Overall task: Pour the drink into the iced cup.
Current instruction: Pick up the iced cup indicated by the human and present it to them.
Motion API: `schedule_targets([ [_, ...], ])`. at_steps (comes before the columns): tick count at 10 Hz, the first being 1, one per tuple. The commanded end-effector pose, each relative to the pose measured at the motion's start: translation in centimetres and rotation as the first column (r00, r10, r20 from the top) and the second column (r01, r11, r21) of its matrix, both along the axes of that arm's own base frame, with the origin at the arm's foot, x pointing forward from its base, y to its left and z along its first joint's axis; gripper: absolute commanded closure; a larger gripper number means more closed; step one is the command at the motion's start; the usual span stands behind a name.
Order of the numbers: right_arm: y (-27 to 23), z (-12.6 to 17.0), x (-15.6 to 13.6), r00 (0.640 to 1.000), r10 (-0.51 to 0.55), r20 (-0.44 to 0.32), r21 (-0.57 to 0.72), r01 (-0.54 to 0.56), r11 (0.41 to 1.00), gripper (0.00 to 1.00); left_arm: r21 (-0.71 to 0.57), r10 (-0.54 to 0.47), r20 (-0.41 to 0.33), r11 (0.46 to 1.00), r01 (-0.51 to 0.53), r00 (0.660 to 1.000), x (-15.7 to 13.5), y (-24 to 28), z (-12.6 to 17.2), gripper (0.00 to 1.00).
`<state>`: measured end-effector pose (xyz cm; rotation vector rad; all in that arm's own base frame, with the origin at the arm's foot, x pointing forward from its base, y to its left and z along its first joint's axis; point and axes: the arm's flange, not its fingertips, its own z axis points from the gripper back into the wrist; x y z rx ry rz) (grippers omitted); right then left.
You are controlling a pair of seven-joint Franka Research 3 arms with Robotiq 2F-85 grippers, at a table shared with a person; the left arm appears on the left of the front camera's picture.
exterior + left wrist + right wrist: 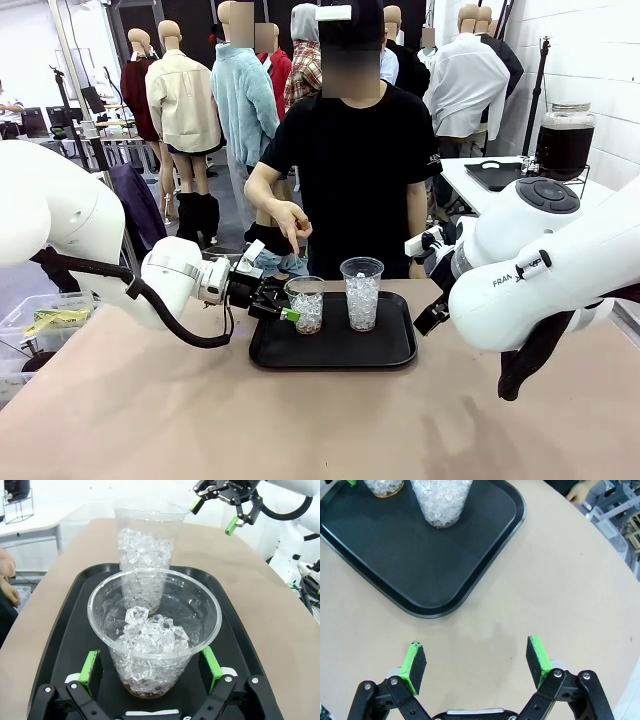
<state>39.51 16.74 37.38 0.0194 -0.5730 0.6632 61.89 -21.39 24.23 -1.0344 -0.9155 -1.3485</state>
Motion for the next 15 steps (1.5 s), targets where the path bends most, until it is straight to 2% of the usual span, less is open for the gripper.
schedule_targets([
  [1, 0.0, 0.0, 0.0, 1.000, 0.000, -0.001, 0.000, 0.000, 1.000, 0.00, -0.039, -0.025, 0.039, 0.999, 0.026, 0.999, 0.9, 0.0, -0.1, 0.00],
  [15, 0.0, 0.0, 0.0, 1.000, 0.000, -0.001, 0.000, 0.000, 1.000, 0.00, -0.043, -0.078, 0.017, 0.996, 0.079, 0.997, 1.4, -2.3, -1.6, 0.00],
])
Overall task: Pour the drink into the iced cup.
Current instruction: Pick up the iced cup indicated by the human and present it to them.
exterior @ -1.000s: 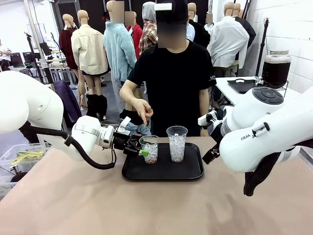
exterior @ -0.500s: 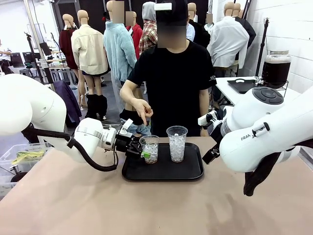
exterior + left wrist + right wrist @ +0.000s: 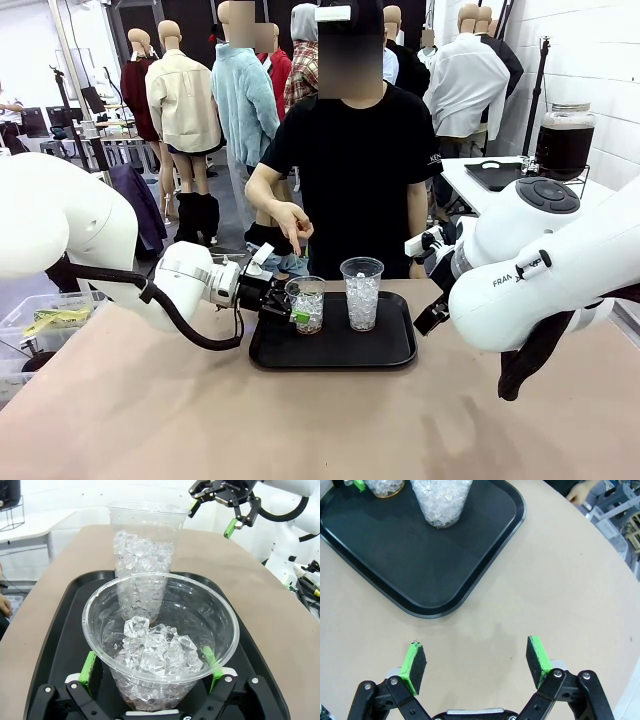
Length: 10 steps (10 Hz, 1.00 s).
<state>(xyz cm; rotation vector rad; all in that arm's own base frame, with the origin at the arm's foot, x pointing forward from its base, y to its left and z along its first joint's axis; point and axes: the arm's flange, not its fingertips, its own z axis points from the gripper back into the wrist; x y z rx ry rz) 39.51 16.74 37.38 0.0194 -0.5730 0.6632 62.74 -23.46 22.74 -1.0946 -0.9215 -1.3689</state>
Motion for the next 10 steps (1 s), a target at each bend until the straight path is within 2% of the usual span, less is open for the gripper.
schedule_targets([
  [1, 0.02, -0.03, -0.03, 1.000, 0.000, -0.001, 0.000, 0.000, 1.000, 0.00, -0.004, -0.047, 0.031, 0.999, 0.047, 0.998, 0.44, -0.30, -0.15, 0.07],
  [3, 0.02, -0.03, -0.03, 1.000, 0.000, -0.001, 0.000, 0.000, 1.000, 0.00, -0.009, -0.063, 0.034, 0.998, 0.064, 0.997, 0.39, -0.32, -0.14, 0.44],
  [10, 0.02, -0.03, -0.03, 1.000, 0.000, -0.001, 0.000, 0.000, 1.000, 0.00, 0.000, -0.061, 0.056, 0.998, 0.061, 0.997, -0.03, 0.00, -0.12, 0.44],
])
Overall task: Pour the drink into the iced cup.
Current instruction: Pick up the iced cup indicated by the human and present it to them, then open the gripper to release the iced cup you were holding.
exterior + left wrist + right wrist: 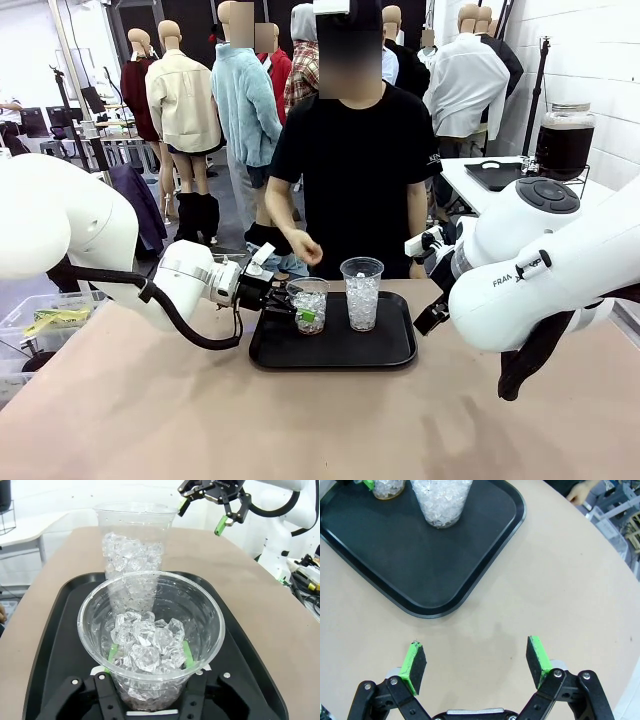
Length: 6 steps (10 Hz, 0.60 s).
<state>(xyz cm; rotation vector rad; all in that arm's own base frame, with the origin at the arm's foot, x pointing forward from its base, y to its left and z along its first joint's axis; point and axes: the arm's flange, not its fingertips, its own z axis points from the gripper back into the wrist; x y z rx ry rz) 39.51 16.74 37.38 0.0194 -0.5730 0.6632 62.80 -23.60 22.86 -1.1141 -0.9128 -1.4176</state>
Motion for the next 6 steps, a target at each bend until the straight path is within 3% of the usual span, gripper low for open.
schedule_targets([
  [1, 0.0, 0.0, 0.0, 1.000, 0.000, -0.001, 0.000, 0.000, 1.000, 0.00, -0.005, -0.005, 0.048, 1.000, 0.005, 0.999, -0.3, 0.4, 0.0, 0.44],
  [6, 0.0, 0.0, 0.0, 1.000, 0.000, -0.001, 0.000, 0.000, 1.000, 0.00, -0.003, -0.001, 0.087, 1.000, 0.001, 0.996, -1.4, 1.5, 1.8, 0.44],
])
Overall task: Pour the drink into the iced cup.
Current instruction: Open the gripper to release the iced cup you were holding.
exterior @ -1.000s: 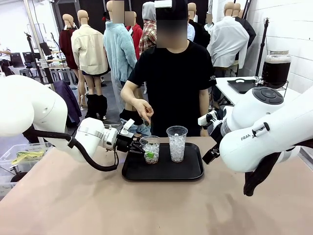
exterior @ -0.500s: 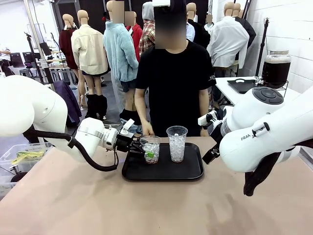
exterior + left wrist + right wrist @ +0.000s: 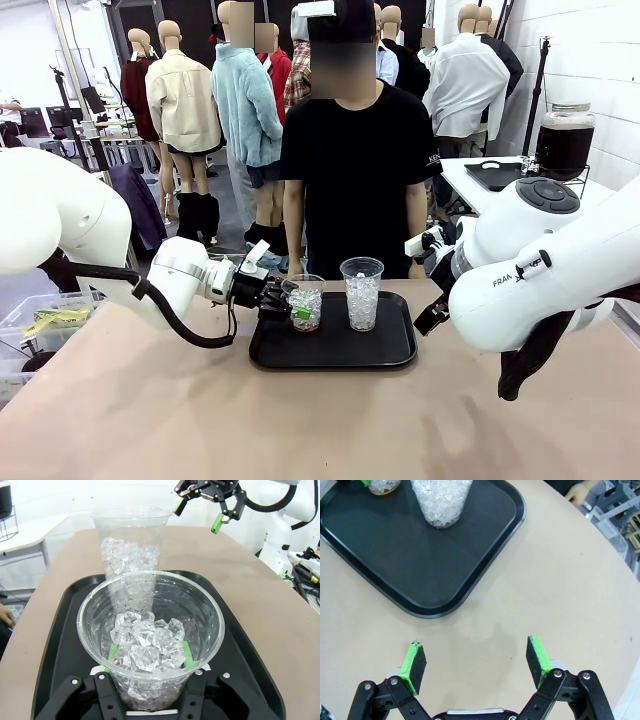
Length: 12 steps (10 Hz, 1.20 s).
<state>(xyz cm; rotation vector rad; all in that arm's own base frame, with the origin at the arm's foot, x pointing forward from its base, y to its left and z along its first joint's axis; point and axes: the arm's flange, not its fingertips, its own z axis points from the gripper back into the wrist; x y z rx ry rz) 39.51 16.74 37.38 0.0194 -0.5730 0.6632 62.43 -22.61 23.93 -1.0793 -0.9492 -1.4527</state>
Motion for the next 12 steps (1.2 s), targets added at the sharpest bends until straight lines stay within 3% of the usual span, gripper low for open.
schedule_targets([
  [1, 0.0, 0.0, 0.0, 1.000, 0.000, -0.001, 0.000, 0.000, 1.000, 0.00, -0.004, -0.001, 0.037, 1.000, 0.001, 0.999, -1.1, 0.5, 1.0, 0.44],
  [6, 0.0, 0.0, 0.0, 1.000, 0.000, -0.001, 0.000, 0.000, 1.000, 0.00, 0.004, -0.001, 0.000, 1.000, 0.001, 1.000, -0.5, 0.2, 0.4, 0.44],
  [8, 0.0, 0.0, 0.0, 1.000, 0.000, -0.001, 0.000, 0.000, 1.000, 0.00, -0.014, 0.078, 0.074, 0.997, -0.077, 0.994, 1.6, 0.6, 2.9, 0.44],
  [10, 0.0, 0.0, 0.0, 1.000, 0.000, -0.001, 0.000, 0.000, 1.000, 0.00, -0.041, 0.099, 0.023, 0.994, -0.098, 0.995, 3.9, 1.5, 5.8, 0.44],
  [12, 0.0, 0.0, 0.0, 1.000, 0.000, -0.001, 0.000, 0.000, 1.000, 0.00, -0.007, 0.120, 0.052, 0.993, -0.120, 0.991, 4.8, 0.8, 7.6, 0.44],
])
